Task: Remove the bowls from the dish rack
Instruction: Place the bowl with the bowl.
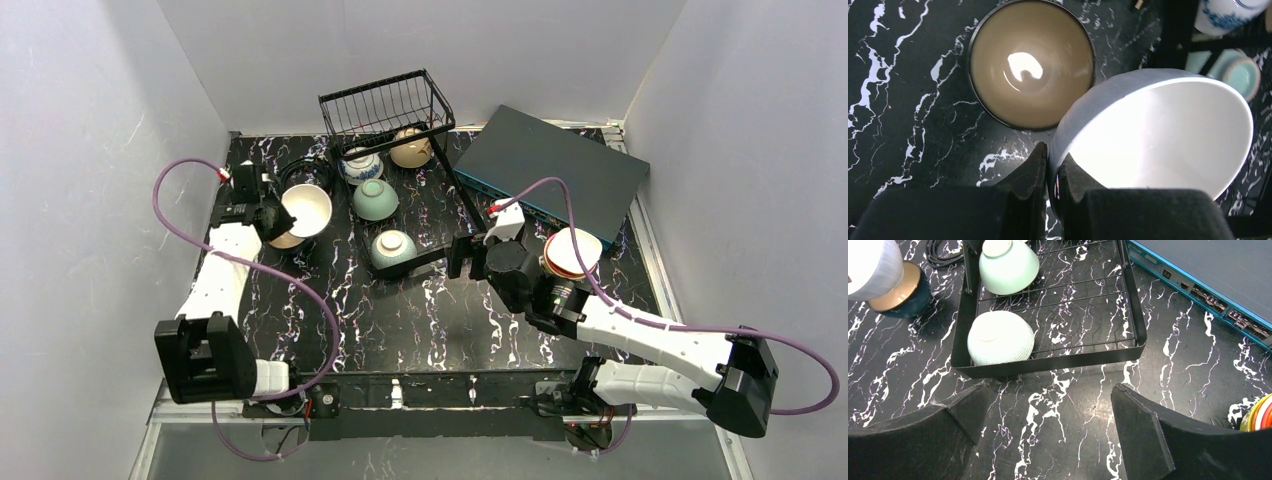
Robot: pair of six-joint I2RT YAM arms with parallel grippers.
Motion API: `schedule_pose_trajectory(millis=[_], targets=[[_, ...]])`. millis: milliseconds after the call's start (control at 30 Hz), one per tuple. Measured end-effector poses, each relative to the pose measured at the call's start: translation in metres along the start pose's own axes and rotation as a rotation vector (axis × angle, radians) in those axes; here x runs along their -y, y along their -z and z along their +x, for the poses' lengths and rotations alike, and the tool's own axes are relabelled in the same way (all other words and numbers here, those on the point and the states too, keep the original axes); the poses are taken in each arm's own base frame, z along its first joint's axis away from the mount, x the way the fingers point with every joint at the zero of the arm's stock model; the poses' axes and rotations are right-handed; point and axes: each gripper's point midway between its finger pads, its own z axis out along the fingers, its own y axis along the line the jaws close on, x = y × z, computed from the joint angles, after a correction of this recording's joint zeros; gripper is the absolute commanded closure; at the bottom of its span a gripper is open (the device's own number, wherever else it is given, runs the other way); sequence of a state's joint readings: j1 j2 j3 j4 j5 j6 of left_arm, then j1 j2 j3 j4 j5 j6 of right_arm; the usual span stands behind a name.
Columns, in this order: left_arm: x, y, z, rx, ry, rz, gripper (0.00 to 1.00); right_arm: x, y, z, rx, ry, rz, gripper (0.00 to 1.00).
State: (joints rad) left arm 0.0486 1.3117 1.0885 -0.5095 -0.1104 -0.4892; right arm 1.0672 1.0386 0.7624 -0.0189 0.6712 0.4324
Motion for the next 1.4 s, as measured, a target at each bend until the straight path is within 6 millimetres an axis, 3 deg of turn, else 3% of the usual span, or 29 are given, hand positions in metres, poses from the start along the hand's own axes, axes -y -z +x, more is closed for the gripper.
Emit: schedule_pose_trajectory(millis=[333, 833, 1000, 1400], targets=[[-0.03, -0.043, -0.018, -0.037, 0.113, -0.06, 1.0, 0.001, -0.001, 0.003, -0.005, 0.012, 0.001, 0.01], [-0.05, -0.076, -0.009, -0.101, 0.107, -0.12, 1.0, -0.001, -0.014, 0.024, -0.058, 0.059, 0.016, 0.01], [-0.053, -0.078, -0.007, -0.112, 0.093, -0.13, 0.82, -0.002, -0.016, 0.029, -0.074, 0.067, 0.011, 0.01], [-0.057, -0.078, -0.01, -0.098, 0.08, -0.142, 0.61, -0.005, -0.016, 0.027, -0.073, 0.062, -0.001, 0.01]])
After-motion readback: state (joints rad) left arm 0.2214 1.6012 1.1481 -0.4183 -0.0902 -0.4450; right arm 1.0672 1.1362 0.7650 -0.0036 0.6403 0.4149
